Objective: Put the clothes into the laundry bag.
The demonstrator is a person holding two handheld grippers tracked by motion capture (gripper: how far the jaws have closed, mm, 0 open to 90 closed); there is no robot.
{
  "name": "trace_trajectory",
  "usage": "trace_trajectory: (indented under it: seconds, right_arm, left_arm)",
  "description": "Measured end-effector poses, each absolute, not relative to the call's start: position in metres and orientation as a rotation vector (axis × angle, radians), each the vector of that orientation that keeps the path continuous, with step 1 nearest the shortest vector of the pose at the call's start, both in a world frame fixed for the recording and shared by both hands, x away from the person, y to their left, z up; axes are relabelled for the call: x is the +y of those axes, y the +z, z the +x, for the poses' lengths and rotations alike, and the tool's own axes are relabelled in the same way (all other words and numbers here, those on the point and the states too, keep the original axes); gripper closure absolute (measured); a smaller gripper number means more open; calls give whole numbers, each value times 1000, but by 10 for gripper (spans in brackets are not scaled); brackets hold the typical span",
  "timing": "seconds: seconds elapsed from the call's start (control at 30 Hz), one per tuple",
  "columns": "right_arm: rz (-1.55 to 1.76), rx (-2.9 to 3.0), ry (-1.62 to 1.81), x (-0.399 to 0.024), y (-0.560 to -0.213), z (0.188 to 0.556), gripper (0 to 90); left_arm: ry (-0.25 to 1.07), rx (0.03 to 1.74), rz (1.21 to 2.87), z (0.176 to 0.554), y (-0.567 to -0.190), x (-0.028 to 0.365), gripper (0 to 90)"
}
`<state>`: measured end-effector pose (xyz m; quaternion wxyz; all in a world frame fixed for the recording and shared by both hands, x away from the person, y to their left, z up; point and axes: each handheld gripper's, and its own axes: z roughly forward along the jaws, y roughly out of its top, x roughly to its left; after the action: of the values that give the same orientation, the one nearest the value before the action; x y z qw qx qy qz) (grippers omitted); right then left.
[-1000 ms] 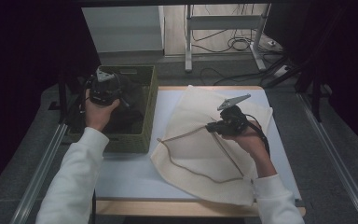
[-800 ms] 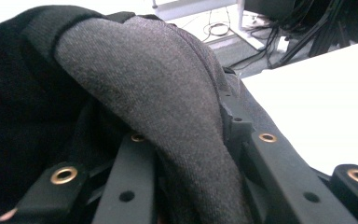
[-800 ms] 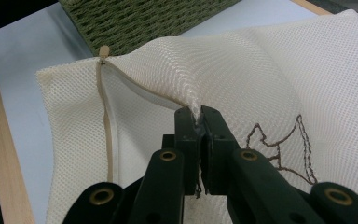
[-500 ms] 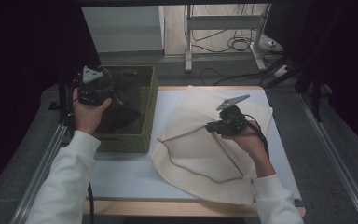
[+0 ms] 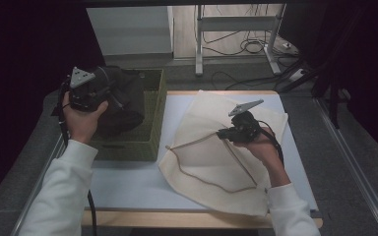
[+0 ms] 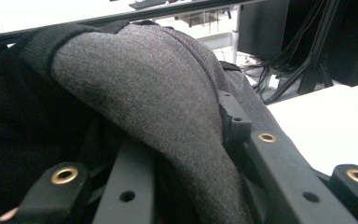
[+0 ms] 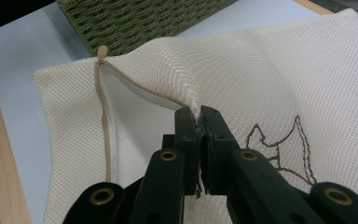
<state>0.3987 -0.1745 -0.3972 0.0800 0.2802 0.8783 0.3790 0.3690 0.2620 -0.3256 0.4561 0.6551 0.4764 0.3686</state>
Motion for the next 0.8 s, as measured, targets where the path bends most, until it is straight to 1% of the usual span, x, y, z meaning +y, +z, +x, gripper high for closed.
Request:
trace_trajectory:
  seconds: [0.8]
  right_arm:
    - [840,2625,1131,-175,-399,400,863]
  left_arm:
    - [911,1060,1575,343,-297,248,723]
